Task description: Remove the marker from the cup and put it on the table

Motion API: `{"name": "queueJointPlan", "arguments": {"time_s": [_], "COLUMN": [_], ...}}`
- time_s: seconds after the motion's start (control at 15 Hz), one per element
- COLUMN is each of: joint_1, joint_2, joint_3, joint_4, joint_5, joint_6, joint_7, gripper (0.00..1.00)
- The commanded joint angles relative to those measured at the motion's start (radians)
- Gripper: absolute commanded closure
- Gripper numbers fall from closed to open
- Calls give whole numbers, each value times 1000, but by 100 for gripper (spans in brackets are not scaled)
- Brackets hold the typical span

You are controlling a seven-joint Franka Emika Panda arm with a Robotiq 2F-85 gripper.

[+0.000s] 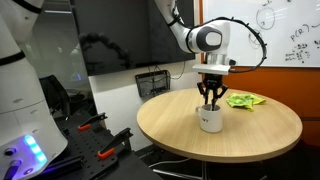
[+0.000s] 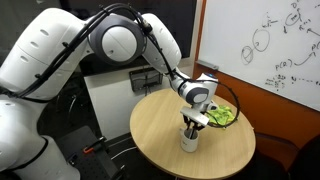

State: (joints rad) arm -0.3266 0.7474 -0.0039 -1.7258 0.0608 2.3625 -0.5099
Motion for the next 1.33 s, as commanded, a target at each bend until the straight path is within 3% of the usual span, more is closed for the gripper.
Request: {"name": "queueJointPlan", "arguments": {"time_s": [0.0,0.2,0.33,0.47,0.67,0.8,0.87,1.07,1.2,1.27], "joint_1": [-17,-24,-34,-37,-35,-29,-24,-16,-16,-15], "joint_2": [15,24,30,36,48,55,58,70,78,80], "joint_3": [19,18,20,16,15,13,12,7,7,6], "joint_4": [20,22,23,25,33,39,43,58,67,70], "joint_5": [23,29,37,37,36,34,31,27,27,26], "joint_6": [-16,-11,-10,-7,0,6,9,13,11,10], "joint_7": [11,16,15,18,28,41,49,81,89,95], "gripper": [62,54,54,58,73,65,52,35,33,39]}}
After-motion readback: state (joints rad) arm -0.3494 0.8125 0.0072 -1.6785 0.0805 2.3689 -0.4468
